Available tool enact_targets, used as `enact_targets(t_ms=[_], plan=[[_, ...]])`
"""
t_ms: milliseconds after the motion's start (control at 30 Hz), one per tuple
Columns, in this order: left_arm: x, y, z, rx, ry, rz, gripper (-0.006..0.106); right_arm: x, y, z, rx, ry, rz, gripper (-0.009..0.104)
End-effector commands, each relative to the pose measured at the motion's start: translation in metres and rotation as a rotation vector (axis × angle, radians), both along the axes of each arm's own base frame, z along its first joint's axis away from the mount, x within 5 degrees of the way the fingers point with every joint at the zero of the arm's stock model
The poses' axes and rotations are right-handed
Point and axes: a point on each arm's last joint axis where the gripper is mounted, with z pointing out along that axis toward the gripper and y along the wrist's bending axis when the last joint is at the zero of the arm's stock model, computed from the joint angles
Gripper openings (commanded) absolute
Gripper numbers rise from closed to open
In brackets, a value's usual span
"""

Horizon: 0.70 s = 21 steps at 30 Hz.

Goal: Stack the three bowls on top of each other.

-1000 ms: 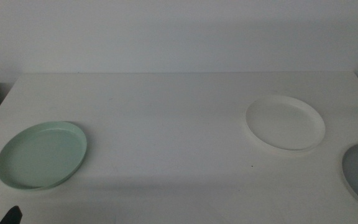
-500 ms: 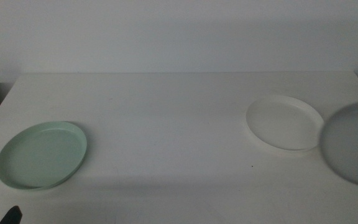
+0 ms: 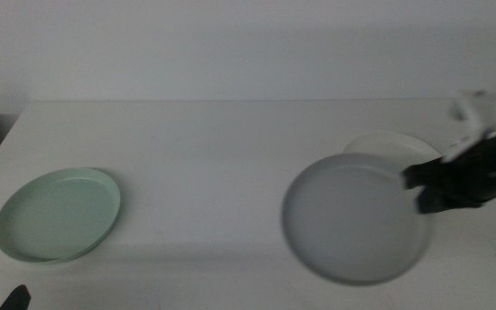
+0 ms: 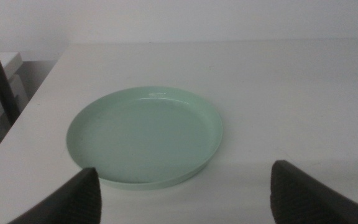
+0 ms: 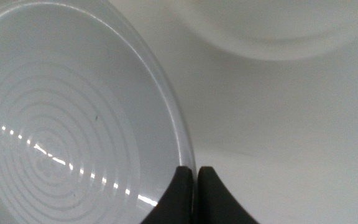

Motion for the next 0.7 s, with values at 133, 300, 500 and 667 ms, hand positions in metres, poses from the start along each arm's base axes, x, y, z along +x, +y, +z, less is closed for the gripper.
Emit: enact_targets(t_ms=[133, 300, 500, 667], plan=[[0.0, 0.0, 0.006, -0.007, -0.084, 0.002, 0.089, 0.03, 0.044, -0.014, 0.066, -0.06, 0.037, 0.0], [0.0, 0.0, 0.006, -0.007, -0.084, 0.002, 0.089, 0.051, 0.063, -0.035, 0.054, -0.02, 0.068, 0.0], [0.0, 0.0, 0.006, -0.007, -0.084, 0.002, 0.089, 0.063, 0.077, -0.052, 0.064, 0.003, 0.073, 0.0], [0.0, 0.0, 0.006, -0.007, -0.084, 0.002, 0.089, 0.065, 0.082, -0.059, 0.059, -0.005, 0.089, 0.0]])
